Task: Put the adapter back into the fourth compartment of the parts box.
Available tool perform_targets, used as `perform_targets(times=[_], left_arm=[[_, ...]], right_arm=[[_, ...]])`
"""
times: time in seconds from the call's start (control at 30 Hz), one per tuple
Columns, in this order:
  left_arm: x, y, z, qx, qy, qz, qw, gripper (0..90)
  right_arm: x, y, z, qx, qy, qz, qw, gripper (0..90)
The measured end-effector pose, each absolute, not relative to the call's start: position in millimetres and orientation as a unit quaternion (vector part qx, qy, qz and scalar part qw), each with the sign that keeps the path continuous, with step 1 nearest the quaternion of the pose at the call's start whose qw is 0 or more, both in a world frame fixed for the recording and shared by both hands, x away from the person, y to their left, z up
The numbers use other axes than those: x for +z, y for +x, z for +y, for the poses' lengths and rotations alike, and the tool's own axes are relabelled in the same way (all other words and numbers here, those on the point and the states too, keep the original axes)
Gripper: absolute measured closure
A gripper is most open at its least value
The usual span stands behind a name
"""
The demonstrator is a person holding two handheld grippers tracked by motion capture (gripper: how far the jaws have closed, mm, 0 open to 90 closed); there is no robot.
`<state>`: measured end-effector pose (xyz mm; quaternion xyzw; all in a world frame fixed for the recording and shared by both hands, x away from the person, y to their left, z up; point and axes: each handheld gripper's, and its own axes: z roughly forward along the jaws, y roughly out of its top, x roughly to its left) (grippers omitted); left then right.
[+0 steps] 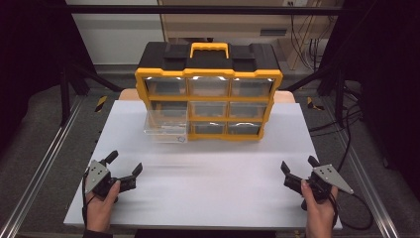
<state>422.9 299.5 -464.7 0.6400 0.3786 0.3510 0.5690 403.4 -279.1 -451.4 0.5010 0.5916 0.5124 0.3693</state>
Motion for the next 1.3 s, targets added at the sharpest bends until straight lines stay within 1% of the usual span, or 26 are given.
perform_targets(times=[0.37, 0.57, 0.83, 1.03, 1.1, 1.17, 1.3], left_arm=[[-449, 413, 296, 0.347, 0.625, 0.376, 0.590, 1.4], [-436, 408, 284, 0.349, 0.626, 0.368, 0.593, 1.9], [-417, 399, 266, 0.353, 0.625, 0.362, 0.595, 2.6], [-401, 396, 250, 0.343, 0.635, 0.358, 0.592, 3.8], [-398, 397, 245, 0.330, 0.632, 0.366, 0.598, 6.1], [-397, 397, 239, 0.336, 0.636, 0.363, 0.592, 7.0], [-397, 396, 226, 0.322, 0.650, 0.355, 0.590, 7.5]], right_arm=[[-457, 404, -262, 0.535, 0.471, 0.609, 0.348, 4.3], [-459, 406, -257, 0.542, 0.466, 0.613, 0.337, 4.1], [-460, 405, -252, 0.544, 0.459, 0.615, 0.339, 4.1], [-460, 405, -247, 0.542, 0.450, 0.622, 0.341, 3.9], [-460, 404, -246, 0.542, 0.451, 0.622, 0.340, 3.9], [-460, 404, -247, 0.539, 0.452, 0.624, 0.340, 4.0], [-460, 404, -249, 0.540, 0.452, 0.622, 0.342, 3.9]])
